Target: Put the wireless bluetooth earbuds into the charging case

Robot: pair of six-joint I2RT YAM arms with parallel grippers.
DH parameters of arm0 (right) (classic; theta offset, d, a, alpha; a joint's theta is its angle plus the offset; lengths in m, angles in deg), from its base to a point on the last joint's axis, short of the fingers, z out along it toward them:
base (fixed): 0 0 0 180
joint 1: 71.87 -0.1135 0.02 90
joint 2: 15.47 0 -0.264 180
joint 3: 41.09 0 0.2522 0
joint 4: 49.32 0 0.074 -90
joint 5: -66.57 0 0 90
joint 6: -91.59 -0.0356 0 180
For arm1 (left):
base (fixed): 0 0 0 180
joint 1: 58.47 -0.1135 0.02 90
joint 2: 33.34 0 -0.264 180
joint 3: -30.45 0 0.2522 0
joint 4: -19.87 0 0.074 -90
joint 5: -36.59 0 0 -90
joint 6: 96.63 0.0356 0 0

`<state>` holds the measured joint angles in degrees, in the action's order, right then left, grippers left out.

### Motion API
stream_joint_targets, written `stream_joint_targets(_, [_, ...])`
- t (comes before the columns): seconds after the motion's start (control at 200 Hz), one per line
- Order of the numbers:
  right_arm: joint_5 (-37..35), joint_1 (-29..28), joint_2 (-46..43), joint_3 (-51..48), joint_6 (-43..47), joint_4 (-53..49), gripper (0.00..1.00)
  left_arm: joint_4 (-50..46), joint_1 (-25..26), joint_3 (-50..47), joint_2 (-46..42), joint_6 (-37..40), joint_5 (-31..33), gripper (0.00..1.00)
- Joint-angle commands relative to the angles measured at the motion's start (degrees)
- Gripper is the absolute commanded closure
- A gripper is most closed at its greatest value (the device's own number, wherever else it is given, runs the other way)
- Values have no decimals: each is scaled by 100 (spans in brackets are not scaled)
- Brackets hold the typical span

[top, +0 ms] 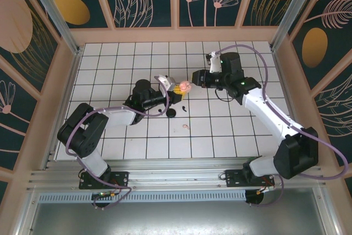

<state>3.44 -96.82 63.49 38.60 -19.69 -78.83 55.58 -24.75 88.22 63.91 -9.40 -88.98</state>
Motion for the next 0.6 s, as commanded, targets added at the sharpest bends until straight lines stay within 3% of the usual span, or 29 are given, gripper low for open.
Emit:
stream_joint_targets(0.0, [248, 7, 131, 166, 156, -378, 68, 212, 30, -60, -193, 284, -154, 87])
stream_joint_targets(0.26, [269, -1, 320, 242, 211, -441, 71, 203, 26, -63, -215, 312, -164, 87])
stream_joint_targets(0.595, [310, -4, 390, 344, 212, -415, 61, 172, 30, -20, -189, 300, -173, 87])
